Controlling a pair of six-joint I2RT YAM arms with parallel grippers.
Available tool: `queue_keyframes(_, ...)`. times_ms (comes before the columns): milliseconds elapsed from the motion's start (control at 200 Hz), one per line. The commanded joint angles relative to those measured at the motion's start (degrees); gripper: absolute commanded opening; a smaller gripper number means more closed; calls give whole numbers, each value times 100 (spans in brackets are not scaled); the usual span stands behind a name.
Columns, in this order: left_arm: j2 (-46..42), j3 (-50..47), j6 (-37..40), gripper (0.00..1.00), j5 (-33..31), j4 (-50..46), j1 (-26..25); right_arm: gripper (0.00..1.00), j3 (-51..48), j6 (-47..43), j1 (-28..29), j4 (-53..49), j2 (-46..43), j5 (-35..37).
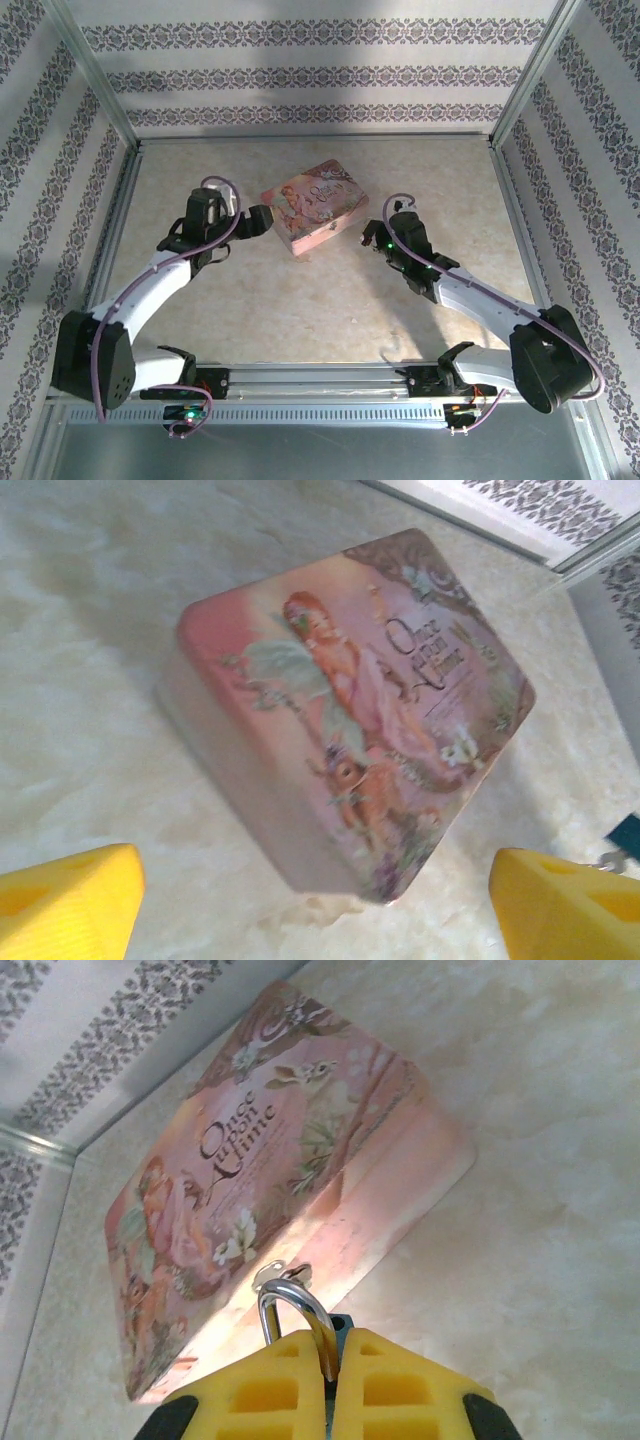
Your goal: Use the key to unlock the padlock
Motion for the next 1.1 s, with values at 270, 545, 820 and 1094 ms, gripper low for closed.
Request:
queue_keyframes(270,-1534,-1177,193,99,-958,253,57,0,193,-749,-493,-1043,-789,-1442)
queue_keyframes(545,-2258,-1587,46,99,-1394,-21,55,0,191,-1042,-757,-1291,-946,-2738)
queue_keyframes(820,-2847,-1718,162,99,-1796,-291,51,0,116,-1138,-740,-1715,-939,-3340)
queue_keyframes(1094,-2896,-1724,239,99,-1857,-223,55,0,-94,-946,-320,-1559,-755,-3580)
